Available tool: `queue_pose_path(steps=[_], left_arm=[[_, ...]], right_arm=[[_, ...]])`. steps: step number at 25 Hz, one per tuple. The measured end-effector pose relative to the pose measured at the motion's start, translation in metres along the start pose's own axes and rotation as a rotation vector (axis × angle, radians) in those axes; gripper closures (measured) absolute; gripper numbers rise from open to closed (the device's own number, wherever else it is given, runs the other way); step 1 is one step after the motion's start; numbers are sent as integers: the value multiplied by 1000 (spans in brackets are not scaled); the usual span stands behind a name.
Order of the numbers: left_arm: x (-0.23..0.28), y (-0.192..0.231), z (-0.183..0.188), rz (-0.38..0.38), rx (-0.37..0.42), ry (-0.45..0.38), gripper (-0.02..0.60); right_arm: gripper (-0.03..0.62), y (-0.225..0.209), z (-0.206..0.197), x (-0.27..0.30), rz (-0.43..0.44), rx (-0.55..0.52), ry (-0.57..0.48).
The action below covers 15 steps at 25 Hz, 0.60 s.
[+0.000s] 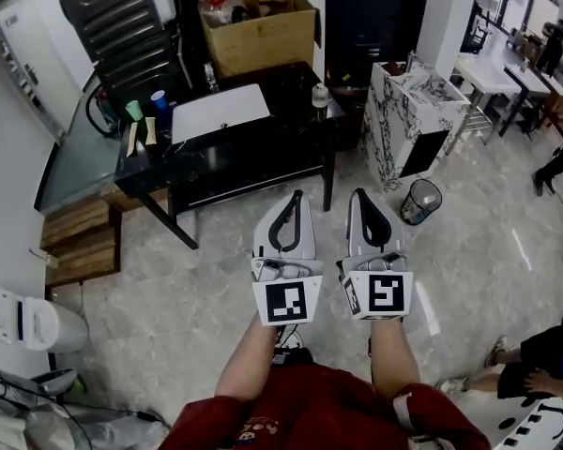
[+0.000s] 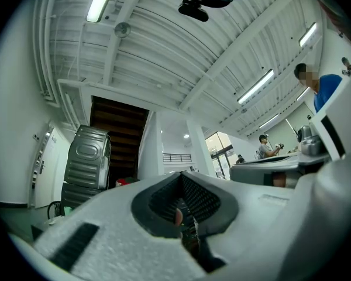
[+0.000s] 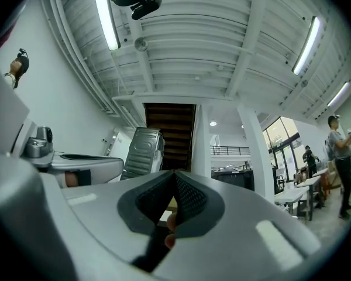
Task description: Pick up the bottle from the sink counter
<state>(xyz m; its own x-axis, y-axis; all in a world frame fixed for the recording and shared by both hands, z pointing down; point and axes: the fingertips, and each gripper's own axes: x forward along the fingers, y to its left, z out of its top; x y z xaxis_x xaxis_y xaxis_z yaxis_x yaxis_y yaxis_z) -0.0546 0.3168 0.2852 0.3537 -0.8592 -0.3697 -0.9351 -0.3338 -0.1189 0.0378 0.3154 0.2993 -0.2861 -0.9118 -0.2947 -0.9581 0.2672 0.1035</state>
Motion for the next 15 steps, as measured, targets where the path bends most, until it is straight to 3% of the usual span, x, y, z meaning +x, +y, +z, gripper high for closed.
queue_pose_path(steps=[15], left_arm=[[74, 93, -43, -27, -61, -8, 581]], right_arm=[[591, 20, -34, 110, -53, -19, 26]])
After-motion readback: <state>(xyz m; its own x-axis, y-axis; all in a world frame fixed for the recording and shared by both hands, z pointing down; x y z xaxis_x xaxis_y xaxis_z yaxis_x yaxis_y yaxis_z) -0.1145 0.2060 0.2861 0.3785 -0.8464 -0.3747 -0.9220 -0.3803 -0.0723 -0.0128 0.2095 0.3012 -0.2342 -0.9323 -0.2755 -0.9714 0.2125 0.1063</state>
